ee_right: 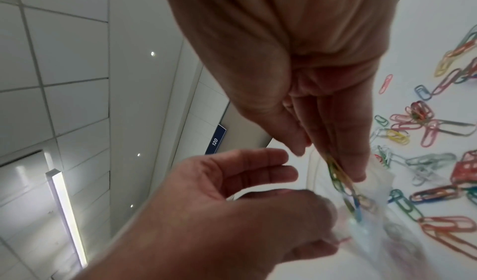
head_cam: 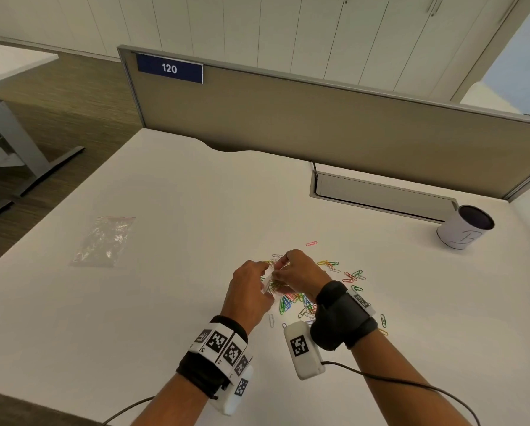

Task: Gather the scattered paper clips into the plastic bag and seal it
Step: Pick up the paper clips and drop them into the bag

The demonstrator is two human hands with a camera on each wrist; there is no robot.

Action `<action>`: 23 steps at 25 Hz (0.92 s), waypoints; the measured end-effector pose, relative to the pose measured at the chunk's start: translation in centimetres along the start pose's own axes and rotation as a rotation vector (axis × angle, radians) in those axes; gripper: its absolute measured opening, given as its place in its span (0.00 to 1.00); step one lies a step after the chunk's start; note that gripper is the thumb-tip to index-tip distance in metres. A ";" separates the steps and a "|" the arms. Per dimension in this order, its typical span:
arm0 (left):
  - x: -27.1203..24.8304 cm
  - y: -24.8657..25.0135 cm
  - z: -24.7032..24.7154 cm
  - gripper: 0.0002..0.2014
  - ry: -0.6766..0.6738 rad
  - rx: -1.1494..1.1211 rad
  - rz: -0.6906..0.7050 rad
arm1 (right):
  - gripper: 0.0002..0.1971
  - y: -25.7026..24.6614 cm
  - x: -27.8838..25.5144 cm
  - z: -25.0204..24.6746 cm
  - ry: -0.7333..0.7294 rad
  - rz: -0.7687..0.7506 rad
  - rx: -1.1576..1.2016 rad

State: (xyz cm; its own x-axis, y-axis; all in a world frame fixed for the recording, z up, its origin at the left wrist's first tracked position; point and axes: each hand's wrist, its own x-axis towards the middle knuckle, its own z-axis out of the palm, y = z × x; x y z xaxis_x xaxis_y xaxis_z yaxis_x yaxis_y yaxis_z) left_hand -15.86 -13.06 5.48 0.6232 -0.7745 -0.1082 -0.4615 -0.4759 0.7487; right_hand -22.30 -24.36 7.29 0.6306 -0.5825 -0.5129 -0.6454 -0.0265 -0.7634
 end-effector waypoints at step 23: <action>0.1 -0.5 0.9 0.16 0.026 0.065 -0.084 | 0.32 13.0 0.6 -1.3 0.188 -0.097 -0.617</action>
State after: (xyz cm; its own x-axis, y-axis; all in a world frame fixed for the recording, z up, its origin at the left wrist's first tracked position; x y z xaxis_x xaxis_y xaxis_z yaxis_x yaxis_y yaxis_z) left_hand -16.11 -13.30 4.52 0.6772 -0.7201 -0.1514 -0.4461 -0.5654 0.6938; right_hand -30.87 -26.11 -2.38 0.6482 -0.6850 -0.3326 -0.7538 -0.5152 -0.4079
